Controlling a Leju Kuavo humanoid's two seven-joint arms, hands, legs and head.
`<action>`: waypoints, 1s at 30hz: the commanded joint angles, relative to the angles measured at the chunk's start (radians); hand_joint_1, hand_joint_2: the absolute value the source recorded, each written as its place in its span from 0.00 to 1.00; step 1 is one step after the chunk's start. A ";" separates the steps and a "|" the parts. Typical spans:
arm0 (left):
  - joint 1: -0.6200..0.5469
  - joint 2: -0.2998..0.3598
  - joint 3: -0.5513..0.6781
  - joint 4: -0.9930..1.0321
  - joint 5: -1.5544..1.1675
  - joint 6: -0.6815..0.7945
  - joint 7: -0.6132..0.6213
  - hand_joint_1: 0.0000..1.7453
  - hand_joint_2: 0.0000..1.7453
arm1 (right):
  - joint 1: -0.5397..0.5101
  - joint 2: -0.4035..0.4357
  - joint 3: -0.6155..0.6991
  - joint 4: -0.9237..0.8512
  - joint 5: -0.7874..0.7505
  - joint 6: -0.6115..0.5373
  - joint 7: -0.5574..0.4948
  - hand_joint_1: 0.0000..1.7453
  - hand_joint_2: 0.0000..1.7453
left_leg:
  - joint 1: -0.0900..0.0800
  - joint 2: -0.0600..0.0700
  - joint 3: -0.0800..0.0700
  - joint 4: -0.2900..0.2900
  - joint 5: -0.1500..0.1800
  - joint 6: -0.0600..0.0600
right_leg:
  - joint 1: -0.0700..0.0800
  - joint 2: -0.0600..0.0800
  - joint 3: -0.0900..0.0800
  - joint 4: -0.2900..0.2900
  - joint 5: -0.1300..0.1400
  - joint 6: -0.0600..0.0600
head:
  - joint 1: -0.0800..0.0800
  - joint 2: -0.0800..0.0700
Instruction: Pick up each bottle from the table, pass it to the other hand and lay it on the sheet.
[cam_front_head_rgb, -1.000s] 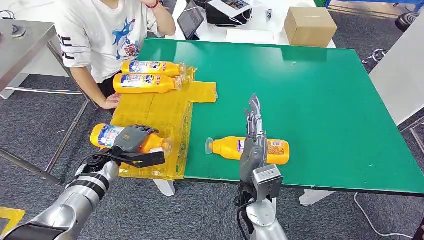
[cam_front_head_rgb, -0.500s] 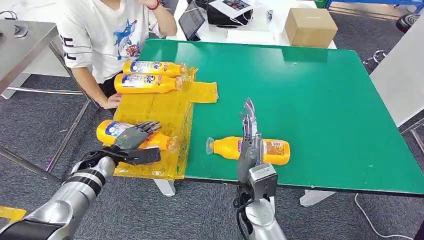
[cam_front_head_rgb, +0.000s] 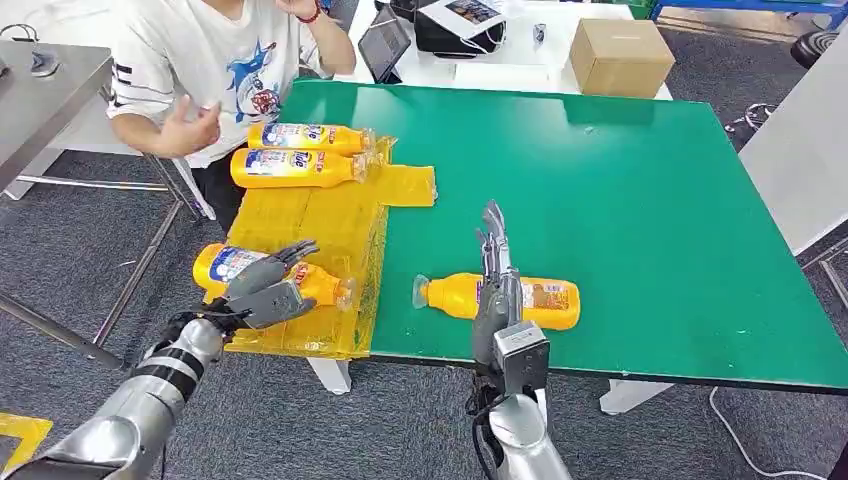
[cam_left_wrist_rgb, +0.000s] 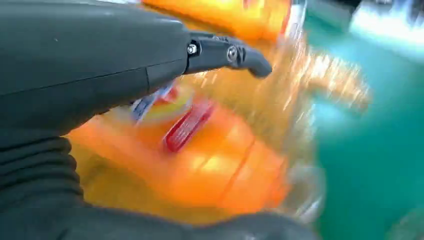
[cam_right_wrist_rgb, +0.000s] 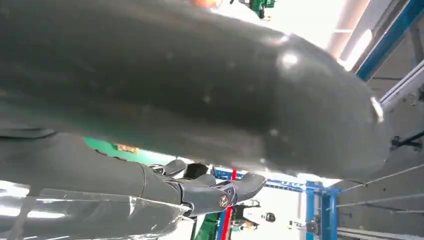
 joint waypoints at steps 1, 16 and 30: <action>0.066 -0.178 0.267 -0.340 0.204 0.280 -0.077 0.00 0.00 | -0.037 0.003 0.031 0.088 0.028 -0.030 0.027 0.00 0.00 | 0.001 -0.001 -0.001 0.000 -0.001 -0.001 | 0.001 0.000 0.000 0.000 -0.001 -0.001 | 0.000 0.000; 0.176 -0.190 0.220 -0.480 0.430 0.273 -0.060 0.00 1.00 | -0.142 -0.189 -0.007 0.260 0.390 -0.090 0.285 0.00 1.00 | 0.001 0.001 0.000 -0.002 -0.001 0.000 | 0.001 0.001 0.000 -0.003 0.000 -0.001 | 0.000 0.000; 0.309 -0.209 0.179 -0.471 0.353 0.190 -0.022 0.00 1.00 | -0.147 -0.275 -0.130 0.250 0.526 -0.022 0.399 0.00 1.00 | -0.001 0.001 -0.002 0.000 -0.003 -0.001 | 0.000 0.002 -0.002 -0.002 -0.001 0.000 | -0.001 0.000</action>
